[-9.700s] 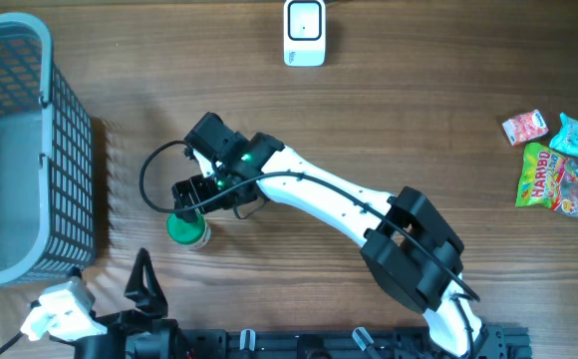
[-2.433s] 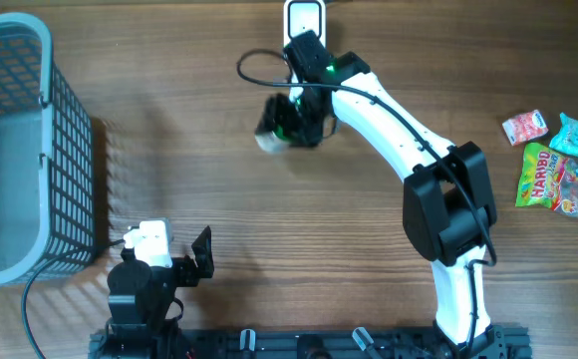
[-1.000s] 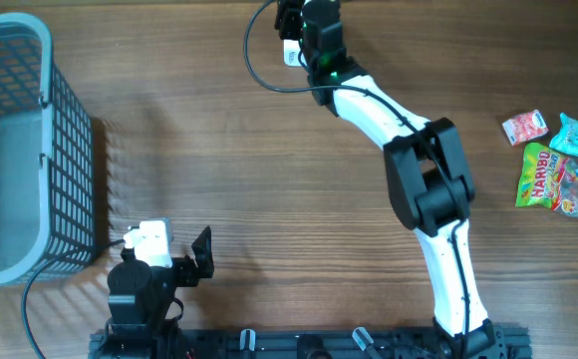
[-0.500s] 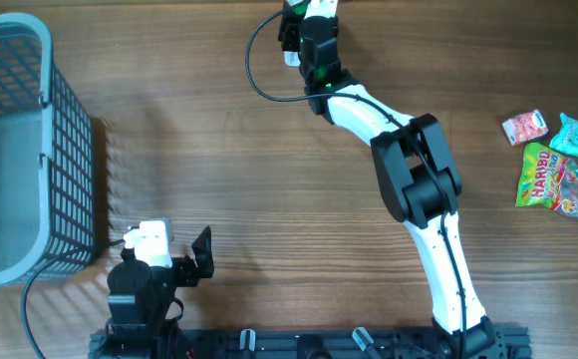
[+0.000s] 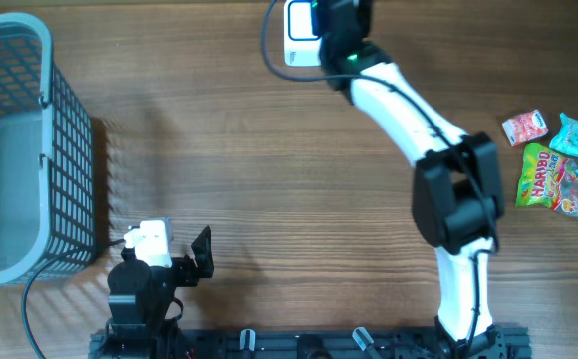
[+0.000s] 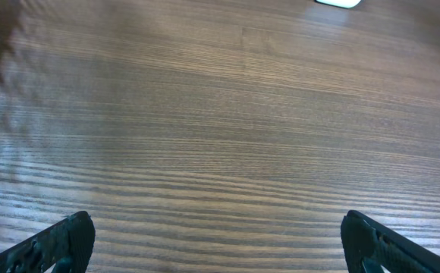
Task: Scan the item barcode
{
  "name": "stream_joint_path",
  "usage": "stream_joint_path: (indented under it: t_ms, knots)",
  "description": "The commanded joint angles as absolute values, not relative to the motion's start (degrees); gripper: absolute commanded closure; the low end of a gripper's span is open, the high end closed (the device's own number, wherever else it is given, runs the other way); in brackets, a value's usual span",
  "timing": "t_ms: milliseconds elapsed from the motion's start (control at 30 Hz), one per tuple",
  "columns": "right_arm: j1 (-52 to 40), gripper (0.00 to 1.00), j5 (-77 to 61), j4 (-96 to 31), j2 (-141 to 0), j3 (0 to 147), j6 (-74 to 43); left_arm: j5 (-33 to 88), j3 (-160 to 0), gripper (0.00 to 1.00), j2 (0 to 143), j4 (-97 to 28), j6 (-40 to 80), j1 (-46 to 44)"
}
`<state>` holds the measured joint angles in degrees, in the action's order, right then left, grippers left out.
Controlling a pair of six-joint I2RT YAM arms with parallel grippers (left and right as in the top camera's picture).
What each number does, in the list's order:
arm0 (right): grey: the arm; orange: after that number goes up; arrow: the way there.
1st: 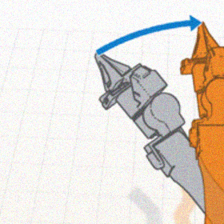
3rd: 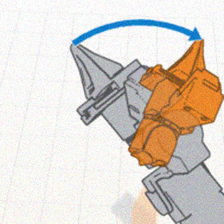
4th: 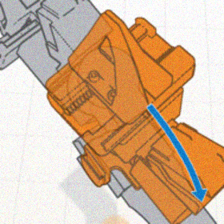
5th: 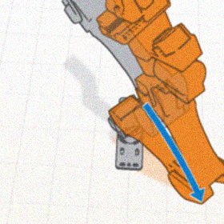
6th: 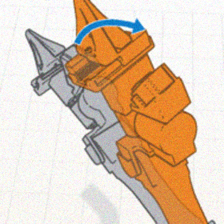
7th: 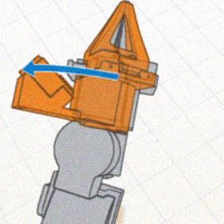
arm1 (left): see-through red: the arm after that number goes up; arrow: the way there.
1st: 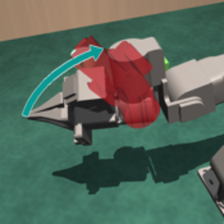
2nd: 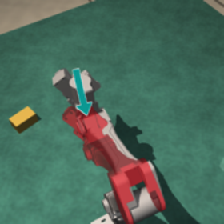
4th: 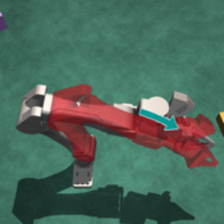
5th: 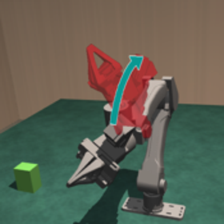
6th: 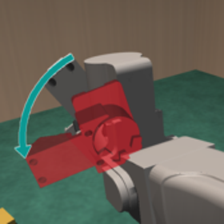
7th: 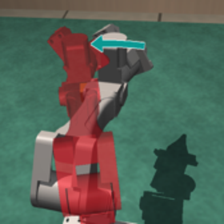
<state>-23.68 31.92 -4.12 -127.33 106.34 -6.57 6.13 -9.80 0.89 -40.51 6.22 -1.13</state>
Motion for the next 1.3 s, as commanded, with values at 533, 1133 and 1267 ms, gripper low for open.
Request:
stream_joint_path:
  t_ms: [533, 1133, 1267]
  knots:
    - [13.98, 0.46, -0.86, -40.66, -128.79, 105.36, -35.75, 7.01, -9.43, 0.00, 0.75, -40.51, 4.89, -1.50]
    - [18.74, 0.00, -1.02, -45.39, -129.19, 110.21, -29.65, 7.01, -9.43, 0.00, 0.75, -40.51, 4.91, -1.50]
    - [18.90, 0.00, -0.91, -50.28, -120.38, 114.65, -27.83, 7.01, -9.43, 0.00, 0.75, -40.51, 4.91, -1.50]
